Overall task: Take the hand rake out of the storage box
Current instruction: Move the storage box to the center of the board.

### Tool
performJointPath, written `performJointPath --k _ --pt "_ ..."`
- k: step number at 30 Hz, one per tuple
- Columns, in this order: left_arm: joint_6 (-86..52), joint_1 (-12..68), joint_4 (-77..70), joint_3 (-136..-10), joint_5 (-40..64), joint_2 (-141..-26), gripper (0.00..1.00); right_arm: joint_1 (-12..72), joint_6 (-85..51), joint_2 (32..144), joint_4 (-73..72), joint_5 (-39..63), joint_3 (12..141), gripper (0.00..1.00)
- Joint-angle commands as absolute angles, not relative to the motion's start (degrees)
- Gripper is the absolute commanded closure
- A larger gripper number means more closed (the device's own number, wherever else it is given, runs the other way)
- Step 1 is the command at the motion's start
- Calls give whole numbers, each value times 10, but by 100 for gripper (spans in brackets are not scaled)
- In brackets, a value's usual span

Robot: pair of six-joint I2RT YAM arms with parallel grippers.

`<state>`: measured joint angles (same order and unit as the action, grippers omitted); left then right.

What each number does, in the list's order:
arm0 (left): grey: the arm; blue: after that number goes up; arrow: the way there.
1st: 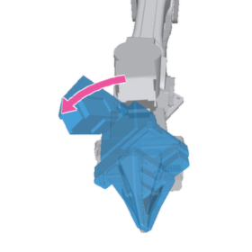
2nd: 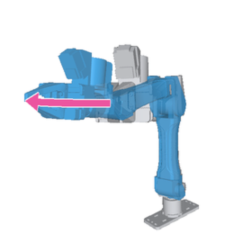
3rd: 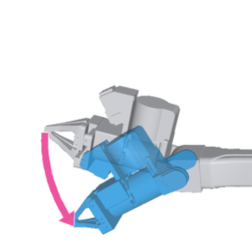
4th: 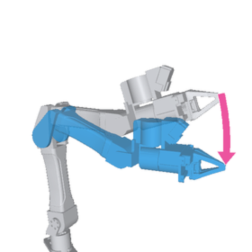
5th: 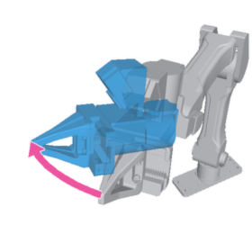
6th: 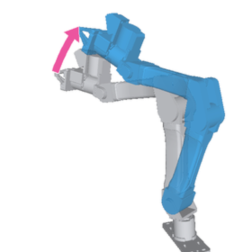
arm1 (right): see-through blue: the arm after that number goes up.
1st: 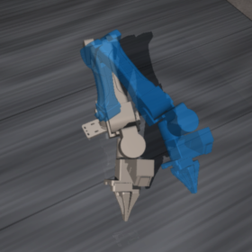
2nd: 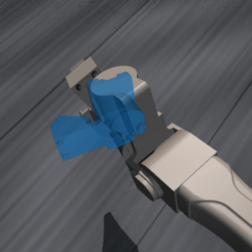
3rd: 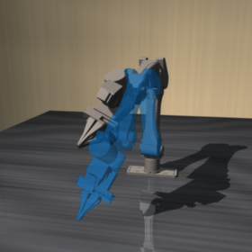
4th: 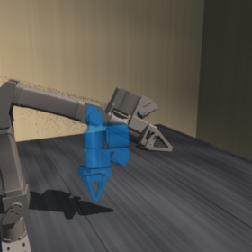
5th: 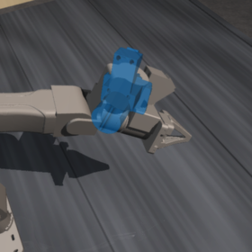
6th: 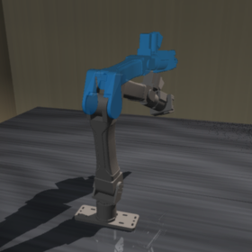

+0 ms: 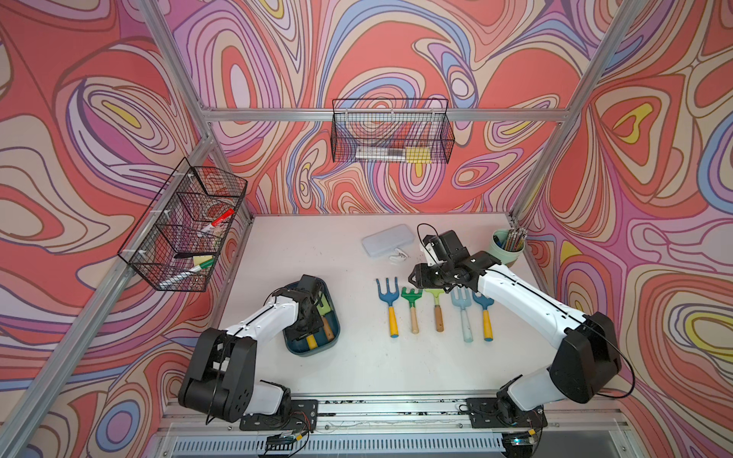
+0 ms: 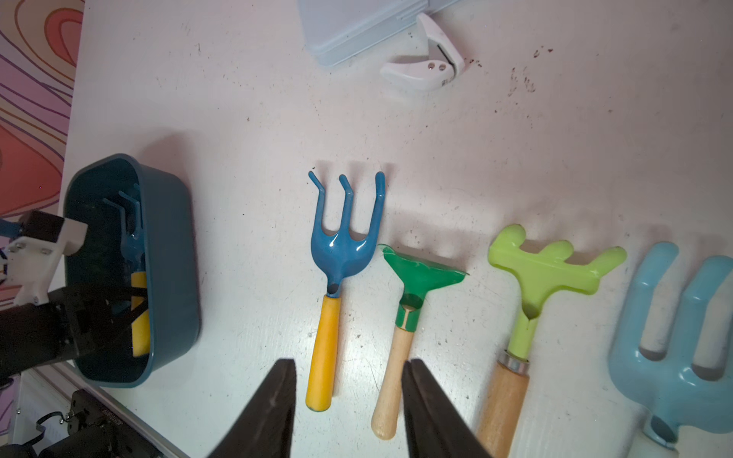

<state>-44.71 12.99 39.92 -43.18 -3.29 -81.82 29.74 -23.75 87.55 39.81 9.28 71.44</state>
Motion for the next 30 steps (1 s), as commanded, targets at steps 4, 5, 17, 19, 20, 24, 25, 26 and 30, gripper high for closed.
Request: performJointPath --k 4,5,17,19,20,24,25,26,30 --pt "-412 97 424 -512 -72 -889 85 323 -245 899 385 96 741 55" --pt "-405 92 417 -522 -70 -898 85 324 -245 899 385 95 742 55" --pt "-265 91 425 -708 -68 -1060 84 329 -246 892 380 89 728 55" --pt "-248 88 430 -742 -75 -1084 84 329 -244 893 386 88 730 55" --pt "-241 86 429 -753 -76 -1091 84 329 -242 893 388 87 731 55" --pt "-215 69 450 -803 -78 -1106 85 329 -242 887 392 86 730 55" --pt "-210 69 459 -810 -80 -1101 85 329 -241 886 391 88 730 55" --pt "-208 69 470 -814 -77 -1093 85 329 -242 886 389 89 731 55" --pt "-219 72 502 -797 -23 -1016 85 330 -255 888 369 104 734 55"
